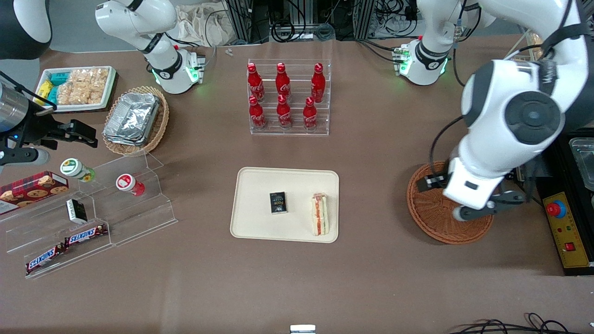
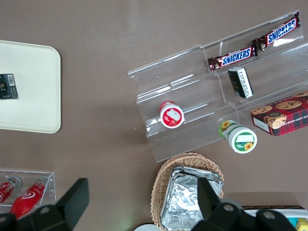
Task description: Place sandwich from basket to tray
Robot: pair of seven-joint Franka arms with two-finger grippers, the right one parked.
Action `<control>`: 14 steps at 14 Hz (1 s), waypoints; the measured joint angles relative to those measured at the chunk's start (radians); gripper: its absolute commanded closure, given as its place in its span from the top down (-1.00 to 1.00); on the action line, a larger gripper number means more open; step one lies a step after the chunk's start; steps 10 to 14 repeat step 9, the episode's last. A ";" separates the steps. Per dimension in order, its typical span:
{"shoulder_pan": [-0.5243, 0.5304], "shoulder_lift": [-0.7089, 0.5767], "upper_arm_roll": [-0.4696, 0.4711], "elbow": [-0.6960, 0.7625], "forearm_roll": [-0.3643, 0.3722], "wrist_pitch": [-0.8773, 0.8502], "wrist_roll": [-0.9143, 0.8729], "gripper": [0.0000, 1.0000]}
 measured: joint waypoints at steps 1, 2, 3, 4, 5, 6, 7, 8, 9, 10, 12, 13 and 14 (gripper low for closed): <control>0.002 -0.033 0.039 -0.077 -0.002 0.049 0.062 1.00; 0.006 -0.067 0.067 -0.168 -0.005 0.122 0.113 1.00; 0.009 -0.103 0.080 -0.265 -0.006 0.199 0.143 1.00; 0.009 -0.138 0.083 -0.346 -0.006 0.257 0.158 1.00; 0.007 -0.165 0.083 -0.399 -0.006 0.282 0.175 1.00; 0.004 -0.182 0.084 -0.419 -0.006 0.286 0.209 1.00; 0.003 -0.192 0.091 -0.418 -0.006 0.287 0.251 1.00; 0.003 -0.195 0.103 -0.408 -0.006 0.289 0.282 1.00; 0.003 -0.195 0.115 -0.392 -0.006 0.288 0.299 1.00; 0.003 -0.195 0.115 -0.392 -0.006 0.288 0.299 1.00; 0.003 -0.195 0.115 -0.392 -0.006 0.288 0.299 1.00; 0.003 -0.195 0.115 -0.392 -0.006 0.288 0.299 1.00; 0.003 -0.195 0.115 -0.392 -0.006 0.288 0.299 1.00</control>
